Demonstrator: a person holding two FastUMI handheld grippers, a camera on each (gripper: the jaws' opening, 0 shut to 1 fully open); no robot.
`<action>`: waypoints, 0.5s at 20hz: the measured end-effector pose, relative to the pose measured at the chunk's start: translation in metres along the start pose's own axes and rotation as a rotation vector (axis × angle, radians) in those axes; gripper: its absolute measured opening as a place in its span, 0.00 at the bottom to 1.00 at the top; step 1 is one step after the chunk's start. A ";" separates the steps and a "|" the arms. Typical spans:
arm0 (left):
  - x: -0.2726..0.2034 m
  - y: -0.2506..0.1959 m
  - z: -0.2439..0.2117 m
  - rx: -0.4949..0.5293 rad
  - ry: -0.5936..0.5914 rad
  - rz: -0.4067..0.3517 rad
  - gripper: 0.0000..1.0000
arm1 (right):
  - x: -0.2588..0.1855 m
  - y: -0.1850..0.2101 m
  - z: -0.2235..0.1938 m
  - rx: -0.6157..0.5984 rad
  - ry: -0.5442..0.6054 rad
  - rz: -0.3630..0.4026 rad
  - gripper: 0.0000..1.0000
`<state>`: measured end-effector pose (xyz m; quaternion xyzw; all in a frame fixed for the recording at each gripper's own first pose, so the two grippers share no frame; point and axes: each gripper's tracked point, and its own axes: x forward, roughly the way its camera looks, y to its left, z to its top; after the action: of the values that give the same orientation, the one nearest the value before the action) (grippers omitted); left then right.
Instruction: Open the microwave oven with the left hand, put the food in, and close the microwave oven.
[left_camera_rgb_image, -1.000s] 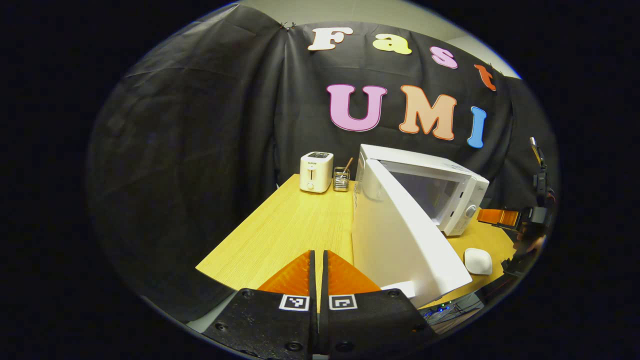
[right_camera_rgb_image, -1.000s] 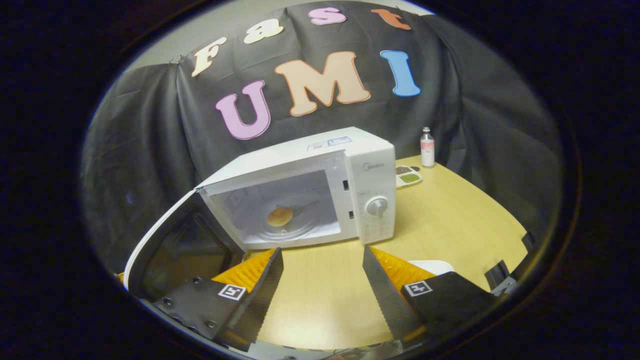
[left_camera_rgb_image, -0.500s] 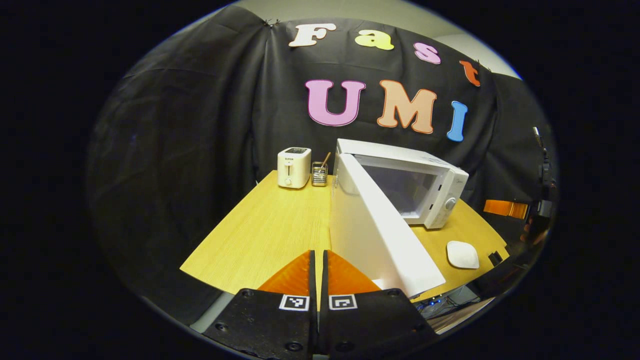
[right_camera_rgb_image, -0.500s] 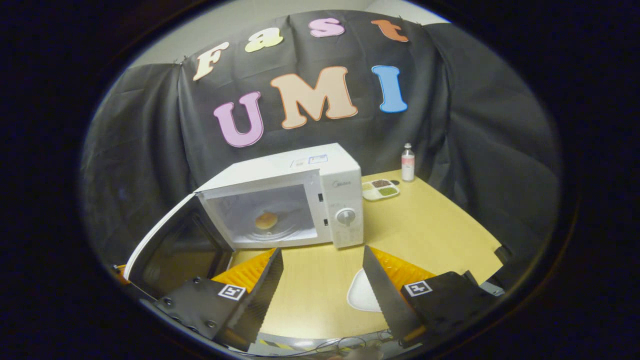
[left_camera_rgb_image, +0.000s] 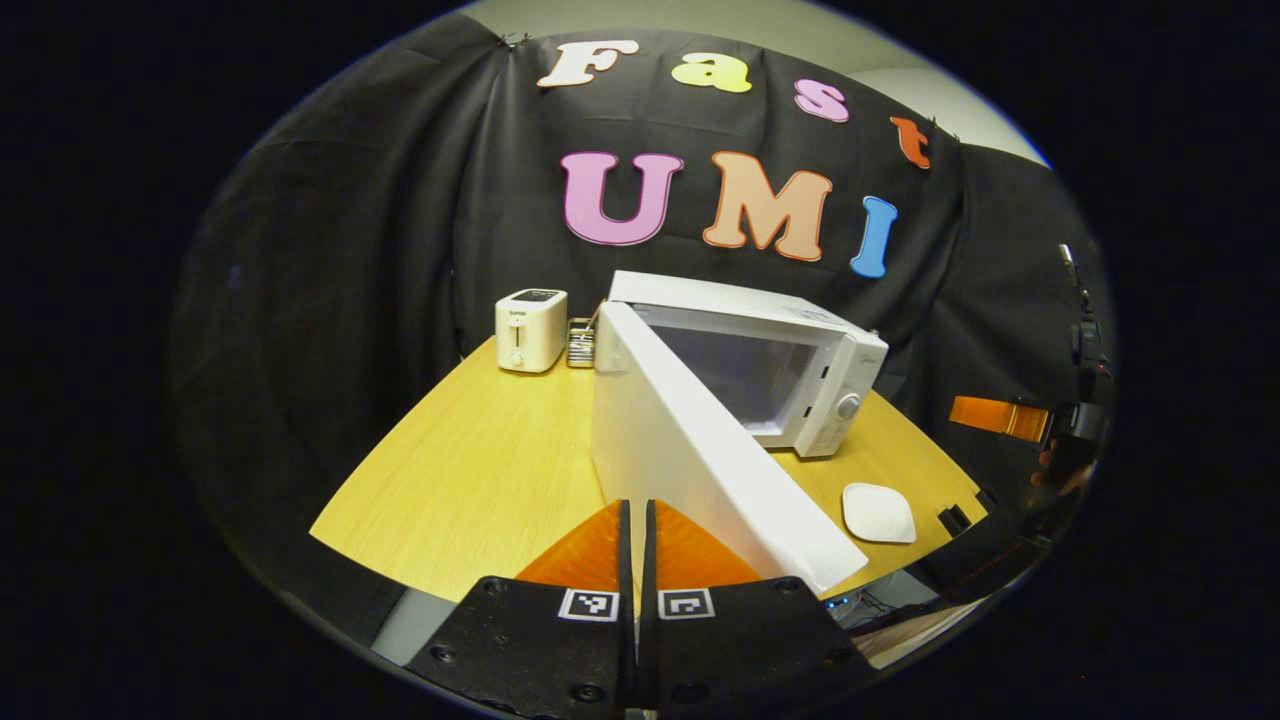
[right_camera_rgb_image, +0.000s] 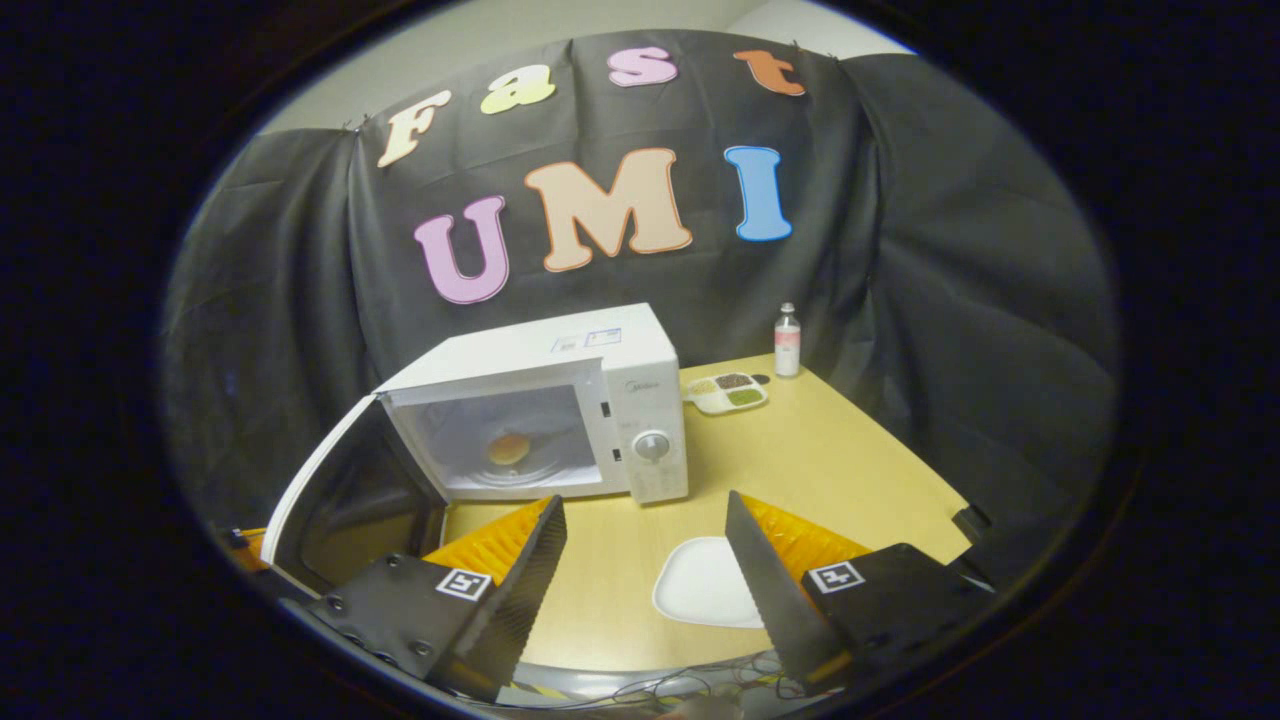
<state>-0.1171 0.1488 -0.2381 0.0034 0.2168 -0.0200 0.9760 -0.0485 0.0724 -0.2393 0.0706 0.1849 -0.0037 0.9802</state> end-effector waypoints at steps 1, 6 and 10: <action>0.003 -0.006 0.000 0.005 0.003 -0.012 0.00 | -0.001 -0.005 0.003 -0.003 -0.006 -0.007 0.92; 0.017 -0.033 0.005 0.021 0.019 -0.047 0.01 | -0.004 -0.032 0.012 -0.004 -0.008 -0.032 0.92; 0.030 -0.053 0.009 0.007 0.027 -0.065 0.00 | -0.006 -0.056 0.015 0.007 -0.001 -0.058 0.92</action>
<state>-0.0883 0.0950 -0.2422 0.0002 0.2297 -0.0523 0.9719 -0.0504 0.0152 -0.2307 0.0686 0.1863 -0.0325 0.9796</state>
